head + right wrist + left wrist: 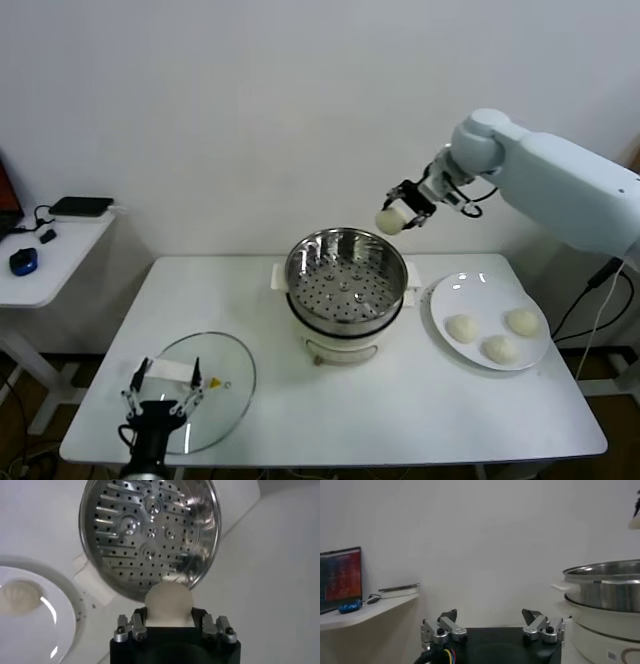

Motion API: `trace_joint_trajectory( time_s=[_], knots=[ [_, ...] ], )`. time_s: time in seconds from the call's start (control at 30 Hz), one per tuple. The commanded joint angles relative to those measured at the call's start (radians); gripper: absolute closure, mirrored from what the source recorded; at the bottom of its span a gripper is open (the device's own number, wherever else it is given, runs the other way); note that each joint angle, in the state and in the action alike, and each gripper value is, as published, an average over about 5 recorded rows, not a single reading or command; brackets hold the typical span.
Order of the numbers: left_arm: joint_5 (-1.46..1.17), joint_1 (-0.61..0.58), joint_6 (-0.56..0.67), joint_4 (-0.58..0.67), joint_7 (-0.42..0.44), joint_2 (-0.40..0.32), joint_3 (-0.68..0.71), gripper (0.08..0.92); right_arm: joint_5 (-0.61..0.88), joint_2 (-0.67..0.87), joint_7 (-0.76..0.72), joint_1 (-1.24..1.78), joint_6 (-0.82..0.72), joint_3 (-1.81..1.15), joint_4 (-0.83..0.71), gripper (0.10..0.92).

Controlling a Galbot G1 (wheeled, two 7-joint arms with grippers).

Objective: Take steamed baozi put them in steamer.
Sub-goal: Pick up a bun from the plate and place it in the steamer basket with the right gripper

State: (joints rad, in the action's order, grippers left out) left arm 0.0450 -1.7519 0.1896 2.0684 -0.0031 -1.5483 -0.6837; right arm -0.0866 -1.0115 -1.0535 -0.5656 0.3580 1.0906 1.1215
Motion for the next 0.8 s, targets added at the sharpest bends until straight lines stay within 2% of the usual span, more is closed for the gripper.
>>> trace_joint_trajectory(
  time_s=[0.03, 0.43, 0.8],
  knots=[
    [0.000, 0.003, -0.003, 0.002, 0.001, 0.002, -0.003, 0.177, -0.008, -0.190, -0.003, 0.023, 0.016, 0.050, -0.092, 0.412],
    [0.009, 0.030, -0.020, 0.006, 0.002, 0.004, -0.003, 0.177, -0.148, -0.286, 0.002, 0.126, 0.088, 0.010, -0.279, 0.414],
    [0.009, 0.032, -0.020, 0.003, 0.002, 0.004, 0.001, 0.177, -0.239, -0.316, 0.007, 0.169, 0.131, -0.042, -0.344, 0.414]
  ],
)
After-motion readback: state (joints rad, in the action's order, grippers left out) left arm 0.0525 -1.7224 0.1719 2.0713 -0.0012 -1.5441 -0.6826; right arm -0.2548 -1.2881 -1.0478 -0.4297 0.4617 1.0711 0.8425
